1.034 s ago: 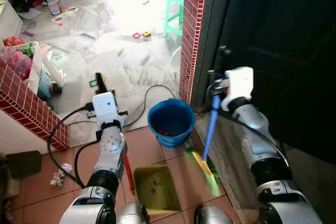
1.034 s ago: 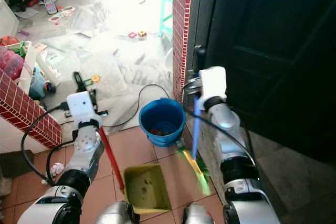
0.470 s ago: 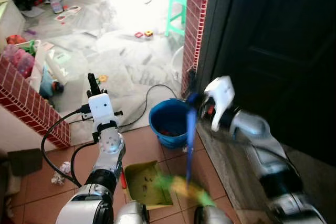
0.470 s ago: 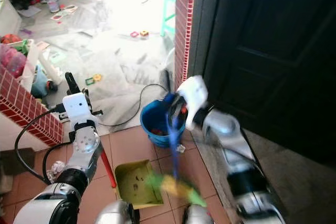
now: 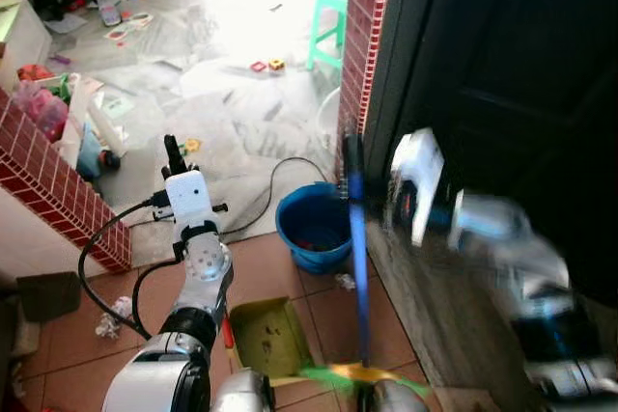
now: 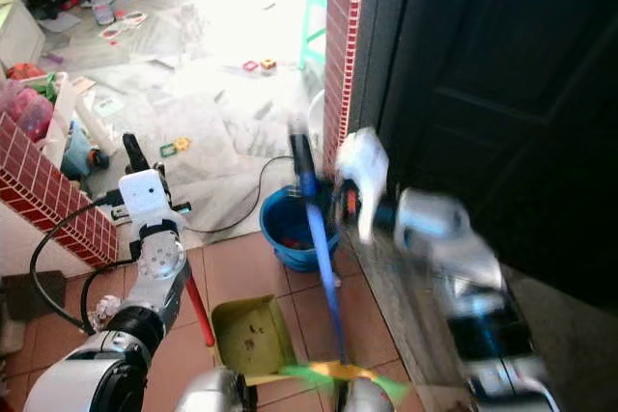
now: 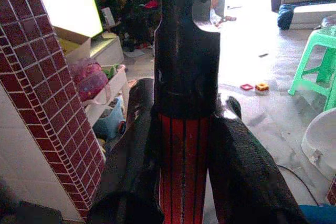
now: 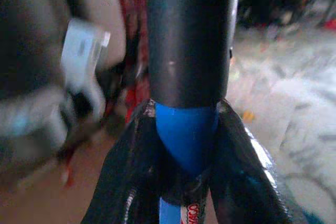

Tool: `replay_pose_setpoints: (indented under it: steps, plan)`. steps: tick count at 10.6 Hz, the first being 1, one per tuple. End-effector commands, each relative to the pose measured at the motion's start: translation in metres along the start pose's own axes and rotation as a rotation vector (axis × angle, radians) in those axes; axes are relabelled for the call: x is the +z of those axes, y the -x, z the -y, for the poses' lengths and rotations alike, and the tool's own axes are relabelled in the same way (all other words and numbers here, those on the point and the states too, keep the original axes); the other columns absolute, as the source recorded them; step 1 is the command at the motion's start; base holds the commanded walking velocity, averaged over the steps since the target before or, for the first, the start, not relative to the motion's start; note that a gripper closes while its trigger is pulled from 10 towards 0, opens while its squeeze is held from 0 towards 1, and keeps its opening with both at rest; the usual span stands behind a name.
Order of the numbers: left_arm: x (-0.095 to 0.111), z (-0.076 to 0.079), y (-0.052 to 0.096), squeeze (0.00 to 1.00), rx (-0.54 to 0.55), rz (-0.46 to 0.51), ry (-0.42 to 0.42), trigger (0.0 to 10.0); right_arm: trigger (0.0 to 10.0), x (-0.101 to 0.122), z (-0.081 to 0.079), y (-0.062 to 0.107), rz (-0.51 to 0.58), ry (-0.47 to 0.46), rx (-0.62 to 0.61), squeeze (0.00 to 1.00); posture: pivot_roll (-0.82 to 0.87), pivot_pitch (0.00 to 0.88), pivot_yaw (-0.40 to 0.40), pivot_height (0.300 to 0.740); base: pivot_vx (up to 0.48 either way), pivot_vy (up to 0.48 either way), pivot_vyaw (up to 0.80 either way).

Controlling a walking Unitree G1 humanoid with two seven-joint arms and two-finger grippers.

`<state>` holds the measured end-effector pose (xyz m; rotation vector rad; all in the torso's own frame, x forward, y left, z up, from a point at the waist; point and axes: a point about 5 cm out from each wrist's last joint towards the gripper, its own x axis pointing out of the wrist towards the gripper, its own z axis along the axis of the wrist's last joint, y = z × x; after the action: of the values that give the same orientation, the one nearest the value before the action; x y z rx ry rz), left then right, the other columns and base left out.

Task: Sweep floor

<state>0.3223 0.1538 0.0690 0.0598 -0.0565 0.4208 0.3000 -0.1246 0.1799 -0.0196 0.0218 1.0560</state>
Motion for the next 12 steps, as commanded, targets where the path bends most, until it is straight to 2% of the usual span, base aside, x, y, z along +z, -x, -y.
replay_pose_setpoints:
  steps: [1,2,4,5,7,9,10,11,12]
  plan:
    - [0.006,-0.002,-0.006,0.0,0.002,0.031,-0.011,10.0,10.0,0.034,0.0,-0.005,0.134,0.059,-0.003,0.0,-0.16,0.057,0.073,0.74,0.0,0.0,0.0]
    - [0.007,-0.001,-0.006,0.0,0.001,0.031,-0.011,10.0,10.0,0.028,-0.001,0.001,0.08,0.067,0.041,0.0,-0.16,0.055,0.072,0.74,0.0,0.0,0.0]
    - [0.006,-0.001,-0.007,0.0,0.002,0.028,-0.009,10.0,10.0,0.008,0.0,0.027,-0.079,0.055,0.115,0.0,-0.16,0.058,0.074,0.74,0.0,0.0,0.0]
    - [0.005,-0.002,-0.007,0.0,-0.001,0.026,-0.01,10.0,10.0,0.015,0.011,0.03,-0.053,0.072,0.043,0.0,-0.17,0.059,0.075,0.74,0.0,0.0,0.0]
    - [0.005,-0.001,-0.007,0.0,-0.009,0.019,-0.007,10.0,10.0,0.018,0.016,0.045,-0.094,0.057,0.062,0.0,-0.17,0.061,0.078,0.74,0.0,0.0,0.0]
    - [0.005,0.0,-0.007,0.0,-0.013,0.014,-0.006,10.0,10.0,-0.011,0.005,0.069,-0.326,0.043,0.167,0.0,-0.17,0.061,0.078,0.74,0.0,0.0,0.0]
    - [0.005,0.0,-0.007,0.0,-0.015,0.013,-0.005,10.0,10.0,-0.036,0.015,0.077,-0.508,0.141,0.091,0.0,-0.17,0.066,0.077,0.74,0.0,0.0,0.0]
    - [0.005,0.001,-0.007,0.0,-0.015,0.012,-0.004,10.0,10.0,-0.048,0.032,0.078,-0.602,0.219,-0.045,0.0,-0.17,0.066,0.077,0.74,0.0,0.0,0.0]
    - [0.004,0.001,-0.007,0.0,-0.015,0.011,-0.002,10.0,10.0,-0.054,0.053,0.078,-0.649,0.286,-0.245,0.0,-0.17,0.066,0.077,0.74,0.0,0.0,0.0]
